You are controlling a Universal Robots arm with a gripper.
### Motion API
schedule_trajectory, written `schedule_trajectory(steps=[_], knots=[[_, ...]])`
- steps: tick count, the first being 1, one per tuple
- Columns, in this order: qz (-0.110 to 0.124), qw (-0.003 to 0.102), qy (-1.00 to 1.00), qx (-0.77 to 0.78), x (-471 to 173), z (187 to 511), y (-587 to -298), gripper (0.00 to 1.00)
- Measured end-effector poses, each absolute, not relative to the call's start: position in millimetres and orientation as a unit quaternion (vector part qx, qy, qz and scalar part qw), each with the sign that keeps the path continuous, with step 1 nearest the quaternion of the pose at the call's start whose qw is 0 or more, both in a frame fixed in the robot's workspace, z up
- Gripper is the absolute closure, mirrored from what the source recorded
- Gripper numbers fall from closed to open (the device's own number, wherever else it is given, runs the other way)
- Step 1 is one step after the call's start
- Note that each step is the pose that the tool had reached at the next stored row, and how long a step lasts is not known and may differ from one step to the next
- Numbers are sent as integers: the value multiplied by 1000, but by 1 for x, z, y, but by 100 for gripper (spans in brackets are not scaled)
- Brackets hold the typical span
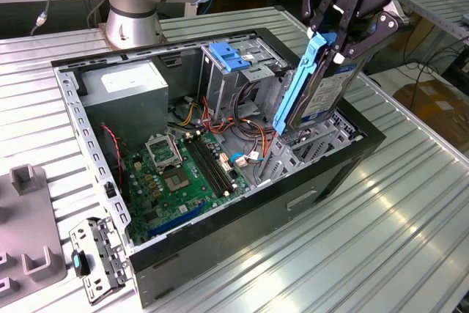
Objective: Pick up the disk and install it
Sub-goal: 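Insert the disk into the insertion slot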
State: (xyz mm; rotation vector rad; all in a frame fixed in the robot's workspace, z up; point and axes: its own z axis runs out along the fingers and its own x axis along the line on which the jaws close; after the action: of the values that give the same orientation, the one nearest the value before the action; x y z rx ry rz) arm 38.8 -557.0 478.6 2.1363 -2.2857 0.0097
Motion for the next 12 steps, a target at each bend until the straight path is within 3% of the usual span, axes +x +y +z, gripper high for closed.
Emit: schedule_trajectory(steps=[6, 10, 12], knots=[[6, 4, -731, 683, 48, 477, -557, 63], [18, -9, -730, 683, 49, 475, -557, 63], [19, -9, -729, 684, 49, 468, -557, 63]])
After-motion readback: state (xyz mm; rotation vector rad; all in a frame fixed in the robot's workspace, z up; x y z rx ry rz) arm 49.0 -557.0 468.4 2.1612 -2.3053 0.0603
